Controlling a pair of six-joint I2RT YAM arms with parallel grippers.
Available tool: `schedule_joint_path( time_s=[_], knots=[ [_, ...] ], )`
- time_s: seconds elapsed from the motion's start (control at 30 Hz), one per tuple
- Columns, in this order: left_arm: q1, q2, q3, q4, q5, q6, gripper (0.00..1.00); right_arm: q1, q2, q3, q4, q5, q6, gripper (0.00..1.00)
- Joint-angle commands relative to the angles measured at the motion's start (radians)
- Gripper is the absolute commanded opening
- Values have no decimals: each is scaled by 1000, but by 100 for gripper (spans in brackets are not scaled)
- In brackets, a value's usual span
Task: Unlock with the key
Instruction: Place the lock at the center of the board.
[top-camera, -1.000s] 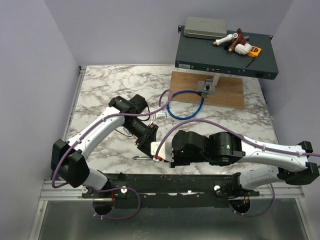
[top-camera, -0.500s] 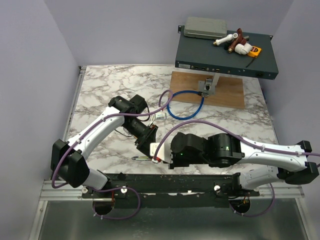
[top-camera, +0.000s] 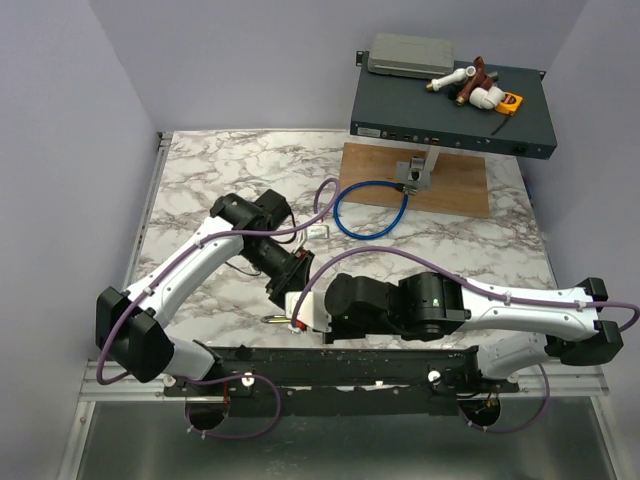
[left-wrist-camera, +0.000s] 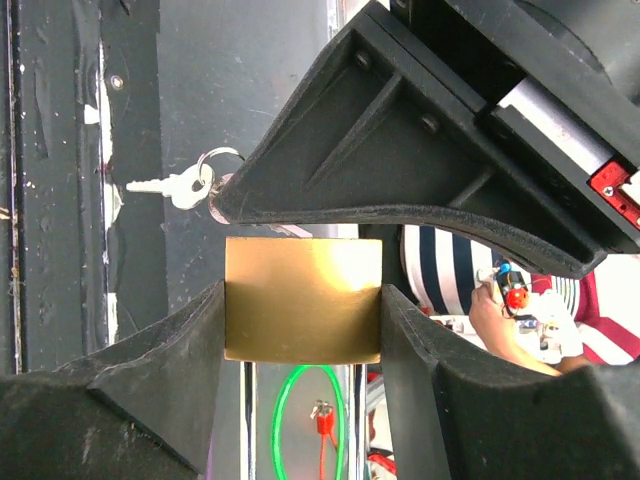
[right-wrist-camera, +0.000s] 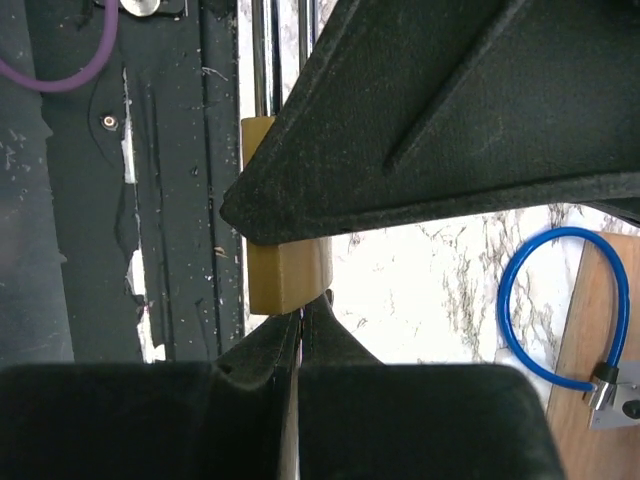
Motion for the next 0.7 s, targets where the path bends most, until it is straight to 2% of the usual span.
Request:
schedule_joint_path(
  time_s=[0.0,0.13,0.3,0.47,0.57,0.67],
  knots=[
    [-6,-49,0,53,65,-7,0,18,-21,68,119,33,30,1],
    [-6,-73,-31,102,29,-62,0,19,-41,79,96,29,58,1],
    [-6,-80,-31,105,19,-61,0,27,-31,87,62,25,83,1],
    [-5,-77,-27,113,-43,-58,0,27,-113,33,81,87,138,1],
    [-5,-55,10,120,-142,-46,0,27,-180,-20,81,148,193,1],
    [-6,-68,27,228,-381,-86,0,27,-264,-76,67,212,279,1]
  ],
)
